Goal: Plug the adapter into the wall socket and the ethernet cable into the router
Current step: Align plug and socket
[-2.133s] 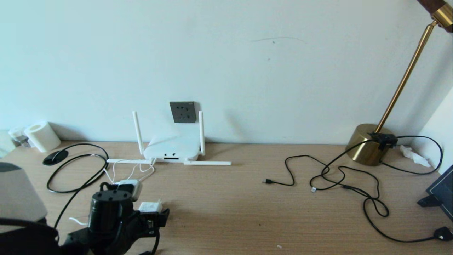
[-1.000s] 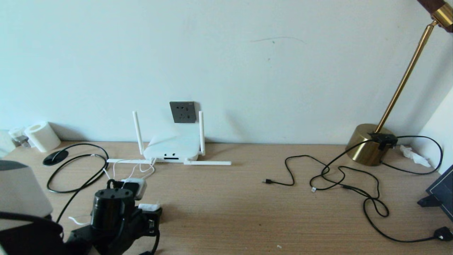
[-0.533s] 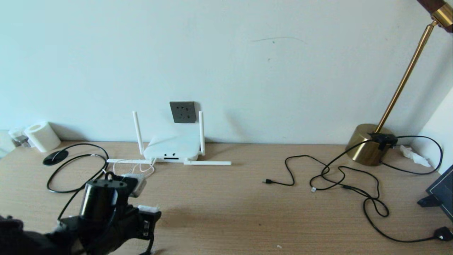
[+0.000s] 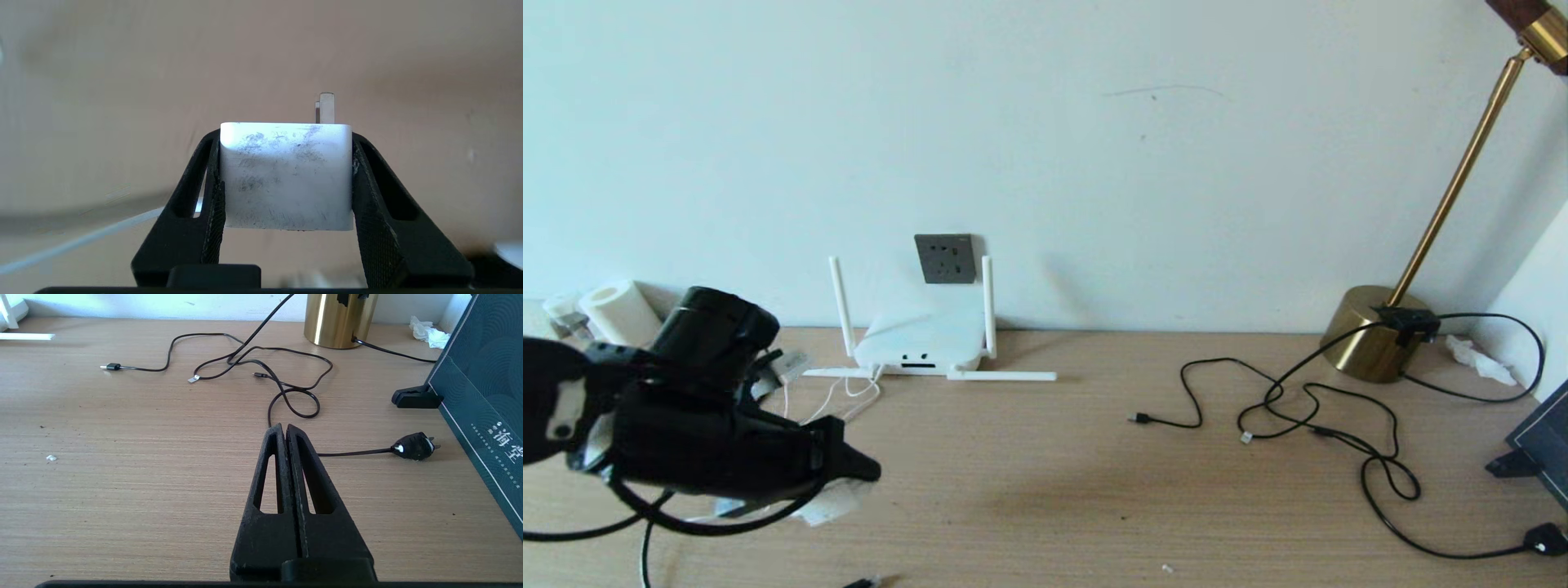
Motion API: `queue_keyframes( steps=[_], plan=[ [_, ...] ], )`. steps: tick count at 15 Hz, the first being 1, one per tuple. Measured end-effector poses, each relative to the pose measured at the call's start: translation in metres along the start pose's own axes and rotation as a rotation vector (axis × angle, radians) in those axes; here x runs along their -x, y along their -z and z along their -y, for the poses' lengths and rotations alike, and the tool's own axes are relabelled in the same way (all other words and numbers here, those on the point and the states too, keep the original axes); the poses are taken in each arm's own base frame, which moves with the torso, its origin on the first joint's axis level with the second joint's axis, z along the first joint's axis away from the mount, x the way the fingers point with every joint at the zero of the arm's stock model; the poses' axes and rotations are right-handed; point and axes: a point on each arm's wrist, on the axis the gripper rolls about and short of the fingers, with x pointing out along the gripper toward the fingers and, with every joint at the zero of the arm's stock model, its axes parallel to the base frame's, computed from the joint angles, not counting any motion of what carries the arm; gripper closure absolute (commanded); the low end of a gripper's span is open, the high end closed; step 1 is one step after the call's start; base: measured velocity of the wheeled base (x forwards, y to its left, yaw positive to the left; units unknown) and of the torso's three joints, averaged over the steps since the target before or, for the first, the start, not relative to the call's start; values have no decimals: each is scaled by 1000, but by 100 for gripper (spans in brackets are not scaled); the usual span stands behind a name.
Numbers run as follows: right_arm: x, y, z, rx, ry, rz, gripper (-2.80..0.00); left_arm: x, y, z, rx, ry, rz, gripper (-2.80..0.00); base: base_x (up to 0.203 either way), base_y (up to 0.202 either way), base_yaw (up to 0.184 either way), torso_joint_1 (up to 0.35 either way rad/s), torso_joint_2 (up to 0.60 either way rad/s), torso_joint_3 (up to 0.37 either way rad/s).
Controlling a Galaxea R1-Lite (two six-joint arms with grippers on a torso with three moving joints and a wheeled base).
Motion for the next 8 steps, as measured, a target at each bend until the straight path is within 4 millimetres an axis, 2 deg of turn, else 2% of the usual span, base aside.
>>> queue_keyframes(
  steps=[4, 8],
  plan=[
    [0, 0, 0, 0, 0, 0, 0, -5, -10, -10, 79, -81, -190, 0, 0, 0, 0, 0, 0, 0],
    [0, 0, 0, 0, -1, 0, 0, -28, -21, -16, 87, -117, -263, 0, 0, 0, 0, 0, 0, 0]
  ],
)
